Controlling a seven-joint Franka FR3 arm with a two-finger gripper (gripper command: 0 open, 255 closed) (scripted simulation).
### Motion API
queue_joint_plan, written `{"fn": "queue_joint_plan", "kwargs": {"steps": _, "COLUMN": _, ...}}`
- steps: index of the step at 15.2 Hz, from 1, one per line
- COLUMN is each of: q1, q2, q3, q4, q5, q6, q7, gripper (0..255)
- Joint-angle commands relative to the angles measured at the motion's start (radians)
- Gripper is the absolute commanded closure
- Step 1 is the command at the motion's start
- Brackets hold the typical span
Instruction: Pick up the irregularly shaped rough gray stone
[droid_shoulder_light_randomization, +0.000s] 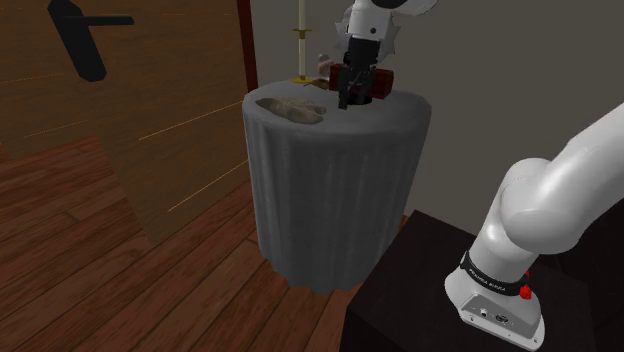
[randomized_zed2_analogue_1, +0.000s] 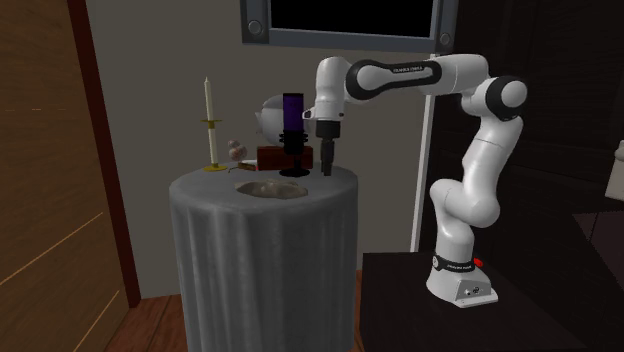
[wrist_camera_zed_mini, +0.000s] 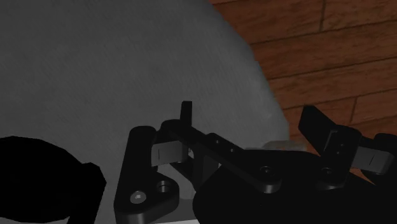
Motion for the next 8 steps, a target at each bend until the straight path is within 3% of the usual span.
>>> {"fn": "queue_joint_plan", "kwargs": {"steps": 1, "q1": 0.014, "q2": 0.077, "q3": -0.012, "q4": 0.074, "q5": 0.011, "q6": 0.008, "q7": -0.053, "gripper": 0}}
{"fn": "queue_joint_plan", "kwargs": {"steps": 8, "q1": 0.051, "q2": 0.343, "q3": -0.023, "q4": 0.360, "q5": 0.066, "q6": -0.001, "q7": -0.207, "gripper": 0}}
